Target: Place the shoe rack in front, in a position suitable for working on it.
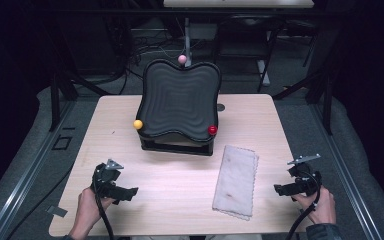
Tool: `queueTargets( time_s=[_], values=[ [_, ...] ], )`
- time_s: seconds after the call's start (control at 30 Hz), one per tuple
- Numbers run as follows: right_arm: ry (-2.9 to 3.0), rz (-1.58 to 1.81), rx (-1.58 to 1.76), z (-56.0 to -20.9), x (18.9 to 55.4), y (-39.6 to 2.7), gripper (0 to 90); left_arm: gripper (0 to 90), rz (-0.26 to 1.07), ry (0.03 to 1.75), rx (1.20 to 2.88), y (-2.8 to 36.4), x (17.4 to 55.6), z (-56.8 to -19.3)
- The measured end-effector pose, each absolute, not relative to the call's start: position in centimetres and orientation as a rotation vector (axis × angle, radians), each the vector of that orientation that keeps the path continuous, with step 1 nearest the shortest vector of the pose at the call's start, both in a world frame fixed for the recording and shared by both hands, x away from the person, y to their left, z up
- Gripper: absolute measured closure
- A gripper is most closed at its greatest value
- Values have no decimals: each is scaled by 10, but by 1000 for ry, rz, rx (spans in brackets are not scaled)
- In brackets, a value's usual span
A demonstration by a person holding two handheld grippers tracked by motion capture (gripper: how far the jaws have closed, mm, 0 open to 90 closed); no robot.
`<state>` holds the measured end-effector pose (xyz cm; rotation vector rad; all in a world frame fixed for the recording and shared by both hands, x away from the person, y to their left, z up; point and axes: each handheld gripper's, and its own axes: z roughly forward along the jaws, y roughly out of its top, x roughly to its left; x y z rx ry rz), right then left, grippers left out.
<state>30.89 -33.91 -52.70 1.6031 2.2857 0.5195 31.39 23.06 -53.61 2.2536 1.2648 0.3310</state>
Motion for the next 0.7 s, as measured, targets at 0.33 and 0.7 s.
queueTargets(
  time_s=[0.33, 0.7],
  values=[
    [2335, 519, 1521, -520, 315, -325, 0, 0, 323, 1265, 2256, 233, 311, -537],
    [2477, 542, 1338, -512, 342, -275, 0, 0, 330, 1309, 2237, 248, 293, -539]
  ],
)
